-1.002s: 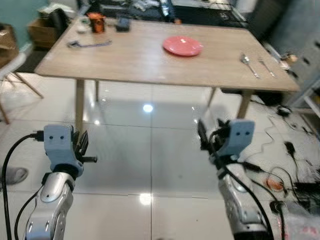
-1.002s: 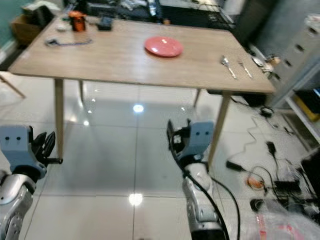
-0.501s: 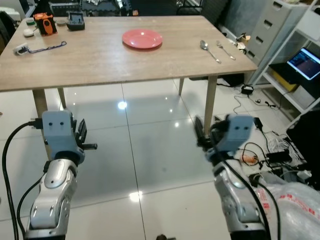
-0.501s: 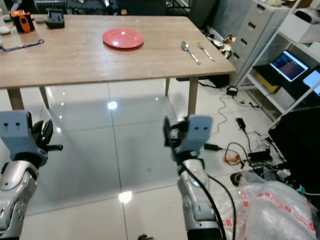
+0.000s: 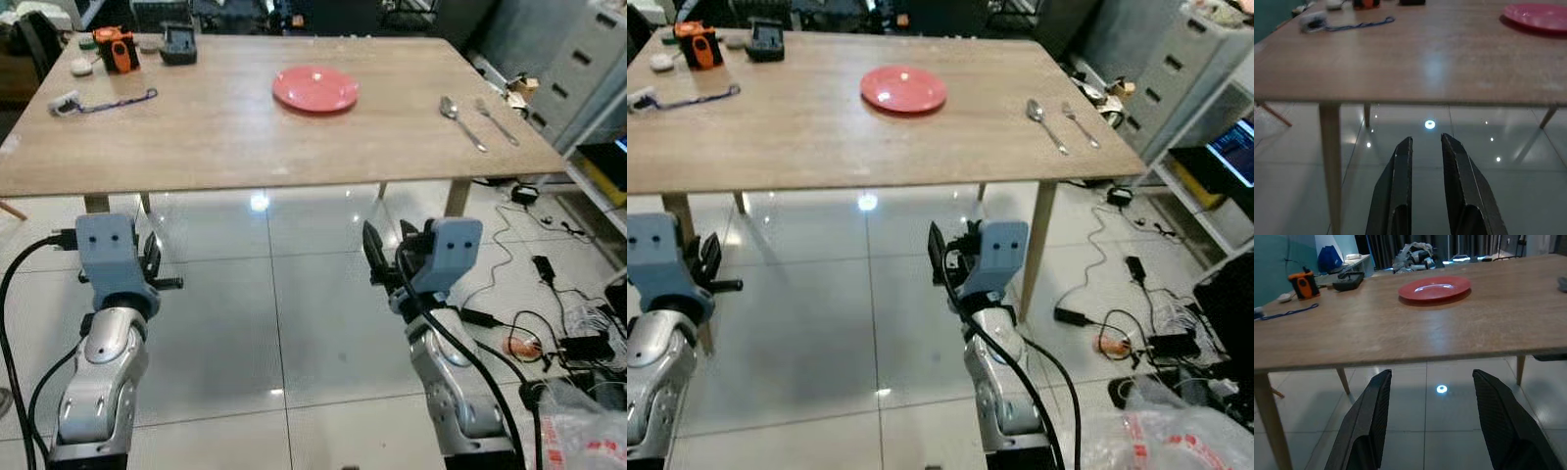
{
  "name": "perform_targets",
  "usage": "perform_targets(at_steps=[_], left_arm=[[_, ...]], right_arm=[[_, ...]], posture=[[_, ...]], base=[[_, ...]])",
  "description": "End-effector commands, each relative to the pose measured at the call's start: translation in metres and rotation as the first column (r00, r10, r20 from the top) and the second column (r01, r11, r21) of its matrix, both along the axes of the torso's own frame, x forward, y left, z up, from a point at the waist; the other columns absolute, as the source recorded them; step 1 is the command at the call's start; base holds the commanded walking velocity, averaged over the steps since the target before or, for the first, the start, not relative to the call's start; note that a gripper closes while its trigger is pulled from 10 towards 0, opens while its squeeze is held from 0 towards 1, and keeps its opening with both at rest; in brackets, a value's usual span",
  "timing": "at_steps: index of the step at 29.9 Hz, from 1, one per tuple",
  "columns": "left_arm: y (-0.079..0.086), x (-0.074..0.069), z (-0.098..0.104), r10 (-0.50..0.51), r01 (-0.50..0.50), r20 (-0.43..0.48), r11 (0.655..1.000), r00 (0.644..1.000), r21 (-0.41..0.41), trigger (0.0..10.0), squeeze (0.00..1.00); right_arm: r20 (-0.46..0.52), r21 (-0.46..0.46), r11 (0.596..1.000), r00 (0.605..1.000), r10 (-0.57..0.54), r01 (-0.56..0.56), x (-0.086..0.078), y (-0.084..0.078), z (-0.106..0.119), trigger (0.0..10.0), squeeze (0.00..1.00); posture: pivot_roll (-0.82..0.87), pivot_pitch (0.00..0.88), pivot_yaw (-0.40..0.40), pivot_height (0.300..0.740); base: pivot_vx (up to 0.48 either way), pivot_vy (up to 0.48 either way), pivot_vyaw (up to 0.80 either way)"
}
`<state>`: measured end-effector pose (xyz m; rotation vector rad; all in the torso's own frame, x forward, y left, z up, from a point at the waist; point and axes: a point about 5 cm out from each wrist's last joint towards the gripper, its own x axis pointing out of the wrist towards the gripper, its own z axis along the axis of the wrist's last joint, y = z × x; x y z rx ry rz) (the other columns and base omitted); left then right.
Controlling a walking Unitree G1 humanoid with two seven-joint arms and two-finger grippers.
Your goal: Setting the table
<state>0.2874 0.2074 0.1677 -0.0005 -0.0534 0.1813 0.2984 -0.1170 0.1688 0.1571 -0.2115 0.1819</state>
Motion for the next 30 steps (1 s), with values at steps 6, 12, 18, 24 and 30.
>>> perform_targets(at_steps=[6, 12, 18, 24, 30], left_arm=[[-0.004, 0.000, -0.002, -0.013, 0.013, -0.016, 1.000, 1.000, 0.000, 10.0, 0.00], [-0.005, 0.000, 0.000, -0.018, 0.018, -0.011, 1.000, 1.000, 0.007, 10.0, 0.00], [-0.005, 0.001, 0.001, -0.020, 0.020, -0.008, 1.000, 1.000, 0.010, 10.0, 0.00], [-0.005, 0.001, 0.002, -0.022, 0.022, -0.007, 1.000, 1.000, 0.013, 10.0, 0.00], [-0.005, 0.001, 0.002, -0.023, 0.023, -0.008, 1.000, 1.000, 0.013, 10.0, 0.00]], right_arm=[[-0.007, -0.002, 1.000, 1.000, -0.019, 0.019, -0.001, -0.005, 0.001, 10.0, 0.00], [-0.002, -0.001, 1.000, 1.000, -0.019, 0.019, 0.000, -0.004, 0.003, 10.0, 0.00], [0.008, -0.002, 1.000, 1.000, -0.025, 0.025, 0.001, -0.005, 0.006, 10.0, 0.00], [0.008, -0.007, 0.999, 0.999, -0.043, 0.043, 0.003, -0.008, 0.008, 10.0, 0.00], [0.008, -0.015, 0.998, 0.998, -0.060, 0.060, 0.004, -0.011, 0.009, 10.0, 0.00]], posture=[[0.03, 0.076, 0.023, 0.740], [0.03, 0.077, 0.023, 0.740], [0.03, 0.077, 0.024, 0.740], [0.03, 0.079, 0.024, 0.740], [0.03, 0.077, 0.024, 0.740]], base=[[0.480, 0.000, 0.00], [0.480, 0.000, 0.00], [0.480, 0.000, 0.00], [0.480, 0.000, 0.00], [0.480, 0.000, 0.00]])
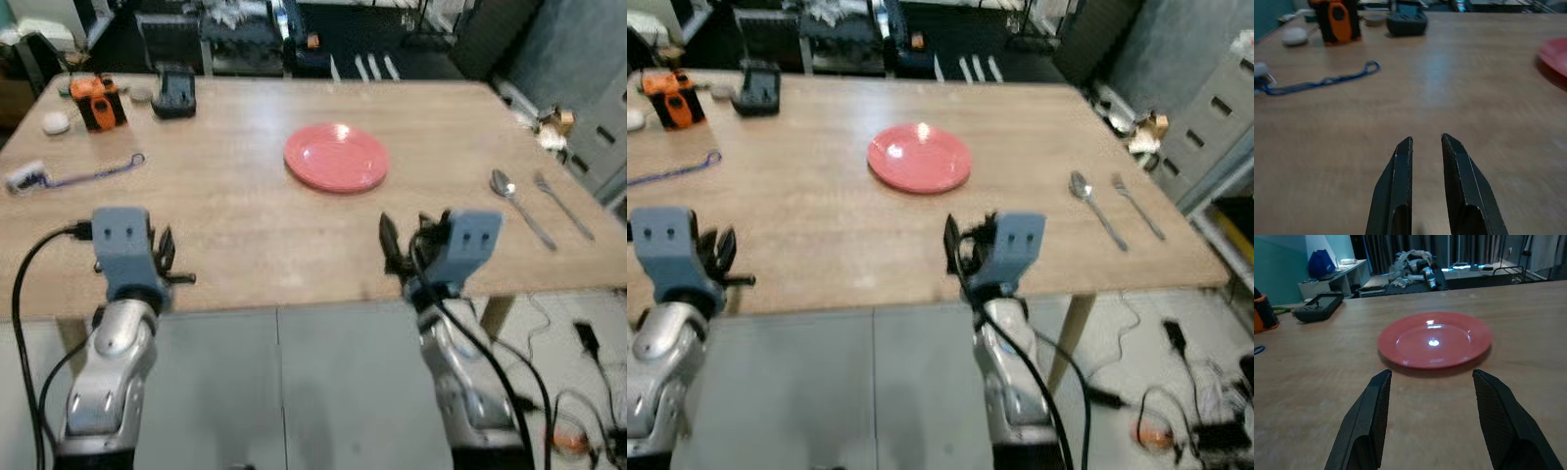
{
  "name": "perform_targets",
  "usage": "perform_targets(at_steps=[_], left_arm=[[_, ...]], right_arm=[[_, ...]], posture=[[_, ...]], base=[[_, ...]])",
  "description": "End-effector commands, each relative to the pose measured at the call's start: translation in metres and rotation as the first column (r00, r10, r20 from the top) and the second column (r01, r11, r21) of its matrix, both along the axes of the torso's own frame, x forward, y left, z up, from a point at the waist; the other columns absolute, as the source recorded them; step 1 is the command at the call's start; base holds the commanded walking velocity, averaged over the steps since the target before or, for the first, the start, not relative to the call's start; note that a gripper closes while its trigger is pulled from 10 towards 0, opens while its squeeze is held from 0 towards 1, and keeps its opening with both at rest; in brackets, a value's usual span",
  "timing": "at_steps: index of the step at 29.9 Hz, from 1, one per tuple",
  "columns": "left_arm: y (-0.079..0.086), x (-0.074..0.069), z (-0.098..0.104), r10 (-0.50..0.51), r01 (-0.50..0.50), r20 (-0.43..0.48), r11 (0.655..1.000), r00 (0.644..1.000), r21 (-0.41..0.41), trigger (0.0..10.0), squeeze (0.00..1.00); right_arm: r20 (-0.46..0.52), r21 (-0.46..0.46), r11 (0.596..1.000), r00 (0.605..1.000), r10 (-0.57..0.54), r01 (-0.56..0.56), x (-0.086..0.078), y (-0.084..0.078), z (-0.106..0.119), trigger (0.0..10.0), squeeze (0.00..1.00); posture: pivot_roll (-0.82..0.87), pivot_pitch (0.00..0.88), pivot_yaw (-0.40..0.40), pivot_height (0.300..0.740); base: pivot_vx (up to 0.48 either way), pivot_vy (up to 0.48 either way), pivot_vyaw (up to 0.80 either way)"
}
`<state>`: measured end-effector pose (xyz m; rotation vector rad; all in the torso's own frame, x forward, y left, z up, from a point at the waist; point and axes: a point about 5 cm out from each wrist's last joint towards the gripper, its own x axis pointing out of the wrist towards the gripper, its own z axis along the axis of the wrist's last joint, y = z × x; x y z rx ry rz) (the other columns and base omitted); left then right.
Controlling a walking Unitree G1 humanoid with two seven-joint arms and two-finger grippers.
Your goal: Setting the table
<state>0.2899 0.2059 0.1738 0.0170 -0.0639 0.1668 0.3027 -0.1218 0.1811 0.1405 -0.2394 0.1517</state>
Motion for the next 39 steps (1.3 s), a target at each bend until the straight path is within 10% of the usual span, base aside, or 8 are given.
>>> perform_targets(at_steps=[1, 18, 31, 39], left_arm=[[-0.003, -0.001, -0.004, -0.009, 0.009, -0.016, 1.000, 1.000, -0.005, 10.0, 0.00], [0.001, -0.002, -0.007, -0.039, 0.040, -0.043, 0.999, 0.998, 0.025, 10.0, 0.00], [0.015, -0.022, 0.004, -0.261, 0.280, -0.103, 0.872, 0.960, 0.401, 10.0, 0.00], [0.047, -0.008, 0.026, -0.205, 0.223, -0.088, 0.915, 0.975, 0.336, 10.0, 0.00]], right_arm=[[-0.018, -0.008, 0.999, 0.999, -0.031, 0.031, 0.001, -0.007, -0.003, 10.0, 0.00], [-0.014, -0.053, 0.997, 0.998, -0.063, 0.063, 0.010, -0.012, 0.001, 10.0, 0.00], [-0.214, -0.068, 0.995, 0.973, -0.084, 0.071, 0.020, -0.016, -0.025, 10.0, 0.00], [-0.304, -0.004, 0.965, 0.919, -0.250, 0.261, 0.027, -0.053, -0.031, 10.0, 0.00]], posture=[[0.03, 0.077, 0.023, 0.740], [0.04, 0.062, 0.022, 0.740], [0.06, 0.069, 0.017, 0.740], [0.06, 0.082, 0.022, 0.740]], base=[[0.480, 0.000, 0.00], [0.408, 0.000, 0.00], [0.000, 0.000, 0.00], [0.000, 0.000, 0.00]])
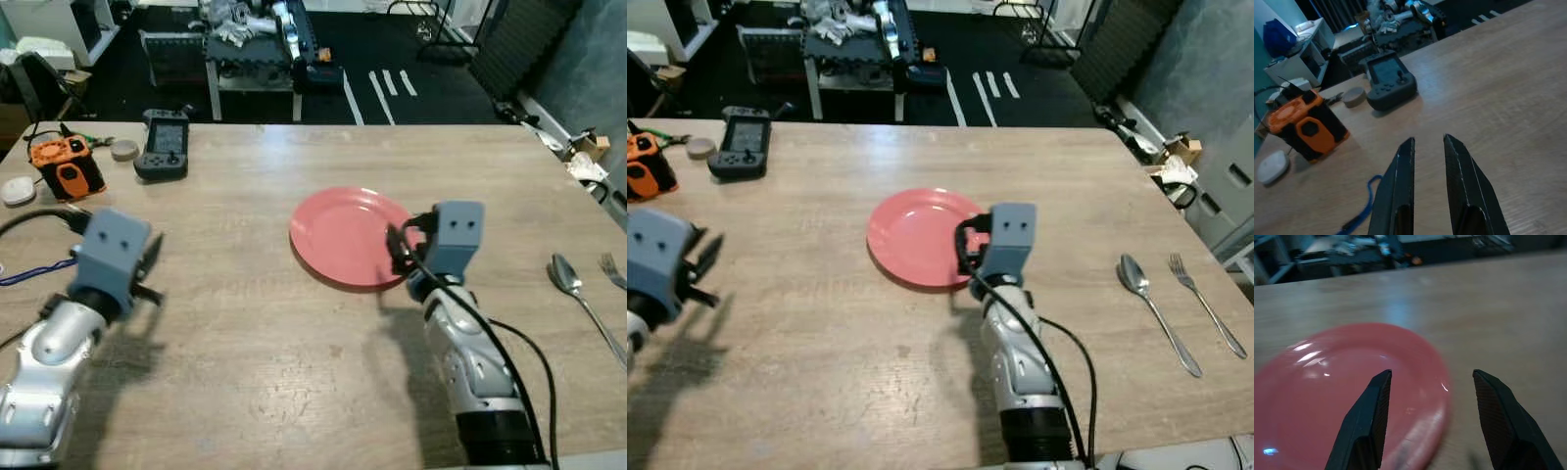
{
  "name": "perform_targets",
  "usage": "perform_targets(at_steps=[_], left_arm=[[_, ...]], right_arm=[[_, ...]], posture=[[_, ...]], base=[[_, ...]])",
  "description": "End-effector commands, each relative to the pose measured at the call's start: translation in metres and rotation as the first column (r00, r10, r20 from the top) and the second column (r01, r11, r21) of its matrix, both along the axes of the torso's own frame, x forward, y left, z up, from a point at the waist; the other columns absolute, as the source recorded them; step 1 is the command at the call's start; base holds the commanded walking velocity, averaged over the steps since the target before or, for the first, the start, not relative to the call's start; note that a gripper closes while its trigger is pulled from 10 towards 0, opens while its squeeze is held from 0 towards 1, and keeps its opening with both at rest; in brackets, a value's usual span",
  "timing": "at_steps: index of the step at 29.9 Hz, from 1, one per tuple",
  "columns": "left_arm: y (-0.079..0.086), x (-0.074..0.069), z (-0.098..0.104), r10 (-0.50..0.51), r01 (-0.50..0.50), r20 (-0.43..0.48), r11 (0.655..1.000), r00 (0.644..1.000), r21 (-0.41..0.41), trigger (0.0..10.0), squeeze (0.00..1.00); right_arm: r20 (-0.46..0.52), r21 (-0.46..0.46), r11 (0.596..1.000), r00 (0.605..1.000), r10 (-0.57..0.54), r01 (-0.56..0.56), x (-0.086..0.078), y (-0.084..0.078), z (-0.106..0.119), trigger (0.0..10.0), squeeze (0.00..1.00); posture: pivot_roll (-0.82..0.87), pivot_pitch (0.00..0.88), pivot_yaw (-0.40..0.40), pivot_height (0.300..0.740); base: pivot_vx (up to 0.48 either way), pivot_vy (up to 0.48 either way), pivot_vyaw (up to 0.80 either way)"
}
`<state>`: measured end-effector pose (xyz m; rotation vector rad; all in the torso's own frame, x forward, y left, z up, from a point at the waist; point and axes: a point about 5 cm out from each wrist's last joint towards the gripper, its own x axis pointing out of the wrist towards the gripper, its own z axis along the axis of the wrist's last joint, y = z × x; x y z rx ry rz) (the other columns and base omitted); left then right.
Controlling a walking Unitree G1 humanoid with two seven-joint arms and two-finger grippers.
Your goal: Setting the table
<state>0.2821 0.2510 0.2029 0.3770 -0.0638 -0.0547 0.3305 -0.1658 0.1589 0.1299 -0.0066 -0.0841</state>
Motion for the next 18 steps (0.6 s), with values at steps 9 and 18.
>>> perform_targets(at_steps=[9, 18], left_arm=[[-0.002, -0.001, -0.003, -0.031, 0.031, -0.017, 0.999, 0.999, -0.021, 10.0, 0.00], [-0.002, -0.004, -0.002, -0.022, 0.022, -0.015, 0.999, 1.000, -0.042, 10.0, 0.00]], right_arm=[[-0.268, 0.326, 0.945, 0.960, 0.086, 0.006, 0.002, 0.005, -0.050, 10.0, 0.00], [-0.245, 0.612, 0.790, 0.939, 0.243, -0.045, 0.007, 0.028, -0.051, 10.0, 0.00]], posture=[[0.06, 0.090, 0.025, 0.740], [0.09, 0.104, 0.020, 0.740]], base=[[0.000, 0.000, 0.00], [0.000, 0.000, 0.00]])
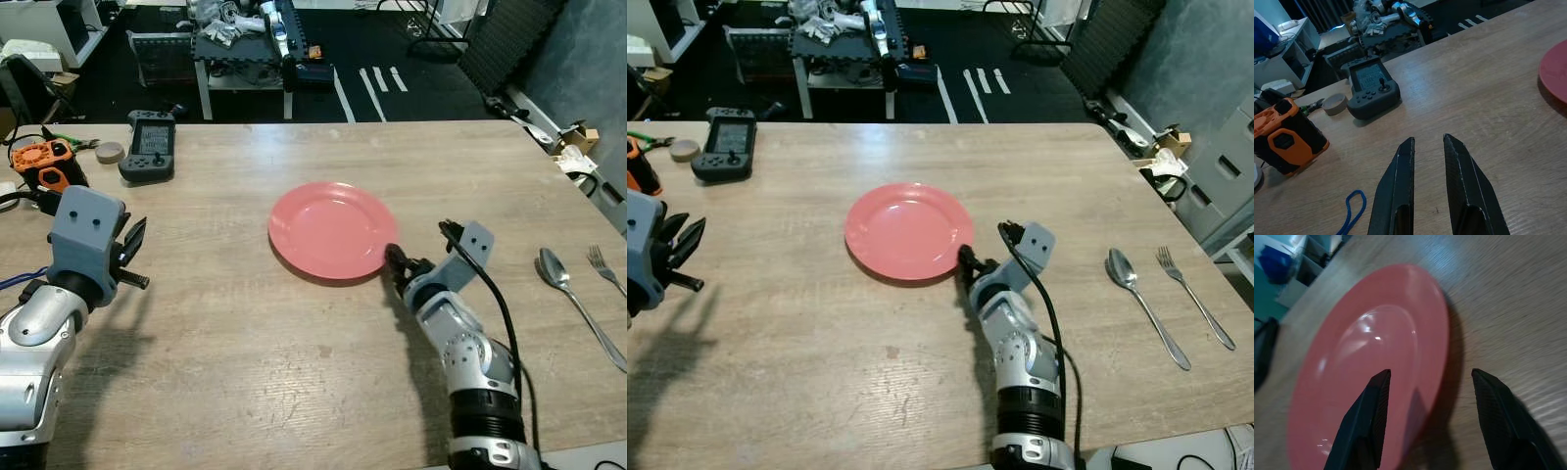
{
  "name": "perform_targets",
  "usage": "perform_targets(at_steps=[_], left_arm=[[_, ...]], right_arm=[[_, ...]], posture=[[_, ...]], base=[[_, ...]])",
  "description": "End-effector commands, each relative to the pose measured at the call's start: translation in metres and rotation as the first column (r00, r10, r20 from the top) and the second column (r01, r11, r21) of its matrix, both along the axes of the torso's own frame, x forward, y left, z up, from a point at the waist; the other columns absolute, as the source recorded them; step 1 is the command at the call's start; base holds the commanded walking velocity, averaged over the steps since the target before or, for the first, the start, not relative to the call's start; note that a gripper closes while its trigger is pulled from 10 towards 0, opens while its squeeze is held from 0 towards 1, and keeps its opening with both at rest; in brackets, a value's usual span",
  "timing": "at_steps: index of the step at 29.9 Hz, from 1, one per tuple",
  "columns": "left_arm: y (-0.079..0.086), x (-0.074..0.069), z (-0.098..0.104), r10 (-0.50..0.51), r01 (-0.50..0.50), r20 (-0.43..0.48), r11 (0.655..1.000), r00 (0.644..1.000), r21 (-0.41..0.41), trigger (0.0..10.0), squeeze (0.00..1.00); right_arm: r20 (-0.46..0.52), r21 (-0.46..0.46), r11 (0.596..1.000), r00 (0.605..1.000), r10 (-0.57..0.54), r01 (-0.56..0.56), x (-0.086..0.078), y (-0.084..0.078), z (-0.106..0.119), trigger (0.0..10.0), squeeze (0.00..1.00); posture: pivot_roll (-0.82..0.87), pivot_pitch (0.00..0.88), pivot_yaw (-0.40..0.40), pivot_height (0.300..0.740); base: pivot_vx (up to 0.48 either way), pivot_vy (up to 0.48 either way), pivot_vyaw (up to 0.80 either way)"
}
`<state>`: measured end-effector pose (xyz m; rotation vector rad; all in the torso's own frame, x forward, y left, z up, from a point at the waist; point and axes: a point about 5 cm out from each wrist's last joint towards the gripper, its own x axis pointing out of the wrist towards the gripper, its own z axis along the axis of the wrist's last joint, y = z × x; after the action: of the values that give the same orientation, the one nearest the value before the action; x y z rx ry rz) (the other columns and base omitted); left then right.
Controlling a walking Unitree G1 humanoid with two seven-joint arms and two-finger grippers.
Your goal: Setting the table
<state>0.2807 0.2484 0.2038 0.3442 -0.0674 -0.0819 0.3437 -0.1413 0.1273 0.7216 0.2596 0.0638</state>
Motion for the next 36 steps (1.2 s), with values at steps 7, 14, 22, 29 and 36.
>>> perform_targets(at_steps=[7, 14, 22, 29, 36], left_arm=[[-0.001, -0.003, -0.004, 0.010, -0.010, -0.012, 1.000, 1.000, -0.018, 10.0, 0.00], [-0.001, -0.003, -0.003, 0.030, -0.030, -0.003, 0.999, 1.000, -0.032, 10.0, 0.00], [-0.001, -0.004, -0.004, 0.043, -0.043, -0.003, 0.998, 0.999, -0.044, 10.0, 0.00], [-0.002, -0.003, -0.004, 0.049, -0.049, -0.002, 0.998, 0.999, -0.050, 10.0, 0.00], [0.000, -0.002, -0.004, 0.055, -0.055, -0.003, 0.997, 0.998, -0.050, 10.0, 0.00]], right_arm=[[-0.126, -0.150, 0.976, 0.982, 0.139, -0.157, -0.007, 0.033, -0.029, 10.0, 0.00], [-0.225, -0.267, 0.942, 0.964, 0.142, -0.202, -0.013, 0.050, -0.050, 0.0, 0.00], [-0.178, -0.203, 0.969, 0.978, 0.106, -0.142, -0.010, 0.042, -0.045, 0.0, 0.00], [-0.091, -0.240, 0.961, 0.989, 0.118, -0.136, -0.007, 0.038, -0.037, 0.0, 0.00], [-0.003, -0.077, 0.966, 0.968, 0.249, -0.249, -0.013, 0.041, -0.027, 0.0, 0.00]], posture=[[0.09, 0.107, 0.020, 0.740], [0.10, 0.112, 0.017, 0.740], [0.09, 0.115, 0.015, 0.740], [0.09, 0.115, 0.017, 0.740], [0.09, 0.109, 0.020, 0.740]], base=[[0.000, 0.000, 0.00], [0.000, 0.000, 0.00], [0.000, 0.000, 0.00], [0.000, 0.000, 0.00], [0.000, 0.000, 0.00]])
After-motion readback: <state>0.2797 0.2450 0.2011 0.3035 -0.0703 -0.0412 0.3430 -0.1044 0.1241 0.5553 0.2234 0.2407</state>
